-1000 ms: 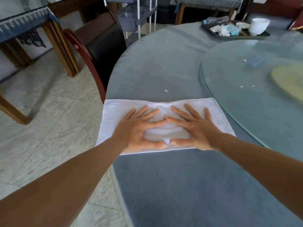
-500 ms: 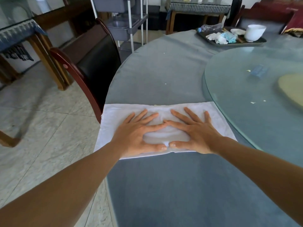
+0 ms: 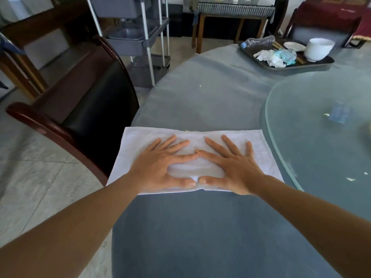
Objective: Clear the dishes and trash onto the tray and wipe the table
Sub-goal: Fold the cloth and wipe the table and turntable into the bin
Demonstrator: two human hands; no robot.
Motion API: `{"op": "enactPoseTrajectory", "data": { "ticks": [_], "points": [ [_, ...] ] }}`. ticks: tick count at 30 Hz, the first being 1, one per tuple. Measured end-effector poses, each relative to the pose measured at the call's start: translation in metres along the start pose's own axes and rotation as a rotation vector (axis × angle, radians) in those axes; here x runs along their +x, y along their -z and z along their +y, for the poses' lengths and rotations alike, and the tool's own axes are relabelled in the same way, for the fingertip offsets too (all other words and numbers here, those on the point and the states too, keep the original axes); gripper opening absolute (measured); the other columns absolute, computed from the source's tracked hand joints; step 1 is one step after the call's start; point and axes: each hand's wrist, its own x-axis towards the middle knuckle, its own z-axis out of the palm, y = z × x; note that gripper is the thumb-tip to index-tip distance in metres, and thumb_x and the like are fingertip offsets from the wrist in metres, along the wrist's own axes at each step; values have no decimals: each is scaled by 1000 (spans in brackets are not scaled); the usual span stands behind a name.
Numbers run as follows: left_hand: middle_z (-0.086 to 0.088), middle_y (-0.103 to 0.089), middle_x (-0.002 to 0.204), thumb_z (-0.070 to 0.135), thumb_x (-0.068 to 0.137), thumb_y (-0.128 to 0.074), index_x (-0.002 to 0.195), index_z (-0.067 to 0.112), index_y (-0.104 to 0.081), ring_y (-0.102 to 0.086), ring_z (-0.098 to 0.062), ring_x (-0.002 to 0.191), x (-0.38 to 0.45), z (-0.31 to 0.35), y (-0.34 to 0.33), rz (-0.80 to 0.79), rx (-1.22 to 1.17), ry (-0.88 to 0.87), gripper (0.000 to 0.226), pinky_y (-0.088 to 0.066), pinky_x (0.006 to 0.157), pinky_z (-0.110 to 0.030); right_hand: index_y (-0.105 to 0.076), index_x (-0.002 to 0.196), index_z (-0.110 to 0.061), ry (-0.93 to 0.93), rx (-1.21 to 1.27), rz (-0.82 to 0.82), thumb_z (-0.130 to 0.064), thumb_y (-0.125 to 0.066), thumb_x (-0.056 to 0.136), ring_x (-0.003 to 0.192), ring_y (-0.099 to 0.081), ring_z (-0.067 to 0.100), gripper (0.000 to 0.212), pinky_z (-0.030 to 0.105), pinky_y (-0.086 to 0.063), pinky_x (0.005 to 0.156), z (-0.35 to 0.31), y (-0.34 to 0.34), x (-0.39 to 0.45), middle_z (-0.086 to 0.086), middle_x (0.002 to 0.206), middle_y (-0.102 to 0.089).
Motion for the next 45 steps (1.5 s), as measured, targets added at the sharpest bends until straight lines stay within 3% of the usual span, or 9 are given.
{"op": "enactPoseTrajectory", "data": {
  "ticks": [6, 12, 24, 38, 45],
  "points": [
    [29, 2, 166, 94, 77, -34, 143, 75, -11, 18, 0, 152, 57, -45, 16, -7, 7, -34, 72, 3, 126, -43, 16, 144, -74, -40, 5, 3, -102, -15, 71, 155, 28, 16, 84, 75, 10, 115, 14, 18, 62, -34, 162, 28],
    [30, 1, 166, 94, 77, -34, 142, 76, -8, 15, -2, 154, 116, -89, 28, -9, 10, -82, 72, 2, 126, -43, 15, 145, -73, -99, 14, 24, -106, 3, 58, 155, 27, 15, 93, 75, 7, 116, 27, 32, 118, -35, 161, 27],
    [28, 1, 166, 93, 76, -33, 138, 80, -4, 14, -2, 154, 261, -172, 61, -100, 16, -282, 69, 4, 126, -43, 9, 146, -73, -318, 58, 30, -100, -16, 75, 156, 24, 14, 80, 75, 8, 116, 58, 61, 222, -32, 164, 23],
    [28, 0, 166, 95, 73, -27, 144, 73, -13, 13, -3, 154, 375, -210, 76, -124, 22, -513, 75, 3, 126, -43, 12, 149, -69, -507, 79, 70, -104, -3, 68, 156, 23, 17, 89, 77, 5, 116, 89, 74, 283, -32, 164, 25],
    [30, 2, 165, 92, 79, -34, 144, 73, -14, 14, -2, 154, 442, -218, 85, -163, 52, -611, 71, 4, 126, -43, 11, 148, -71, -639, 109, 99, -105, 0, 65, 157, 22, 15, 91, 77, 4, 116, 112, 82, 313, -31, 165, 21]
  ]
}}
